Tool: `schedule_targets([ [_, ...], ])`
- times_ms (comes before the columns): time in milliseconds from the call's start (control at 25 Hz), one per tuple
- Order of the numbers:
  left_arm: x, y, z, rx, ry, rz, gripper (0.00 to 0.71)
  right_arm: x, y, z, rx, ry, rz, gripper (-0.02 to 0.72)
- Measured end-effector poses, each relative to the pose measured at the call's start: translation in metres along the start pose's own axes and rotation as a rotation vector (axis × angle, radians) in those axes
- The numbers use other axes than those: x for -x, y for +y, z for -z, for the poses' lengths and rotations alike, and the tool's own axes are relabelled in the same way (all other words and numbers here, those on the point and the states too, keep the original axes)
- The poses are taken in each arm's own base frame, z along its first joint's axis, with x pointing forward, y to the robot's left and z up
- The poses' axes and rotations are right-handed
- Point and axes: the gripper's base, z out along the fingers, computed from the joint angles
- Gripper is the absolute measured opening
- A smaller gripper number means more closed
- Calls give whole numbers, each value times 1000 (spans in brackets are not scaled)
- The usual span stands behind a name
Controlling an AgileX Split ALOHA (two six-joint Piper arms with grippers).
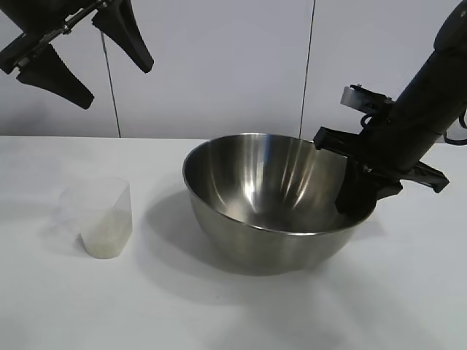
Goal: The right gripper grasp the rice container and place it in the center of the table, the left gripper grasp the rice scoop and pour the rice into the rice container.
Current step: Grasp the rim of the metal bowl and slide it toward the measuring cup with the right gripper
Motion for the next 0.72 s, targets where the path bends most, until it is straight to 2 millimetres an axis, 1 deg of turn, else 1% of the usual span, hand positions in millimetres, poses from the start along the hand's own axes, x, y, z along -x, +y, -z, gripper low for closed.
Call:
schedule_targets([
  [120, 0, 0, 0, 0, 0, 0, 630, 2, 6, 14, 12, -39, 9, 10],
  [200, 0, 0, 0, 0, 0, 0, 630, 2, 9, 20, 22, -51, 9, 10],
  [560, 0, 0, 0, 0, 0, 0, 630, 2, 10, 19, 29, -53, 13, 10],
  [720, 0, 0, 0, 0, 0, 0, 630, 0, 25, 14, 34, -54, 61, 10],
])
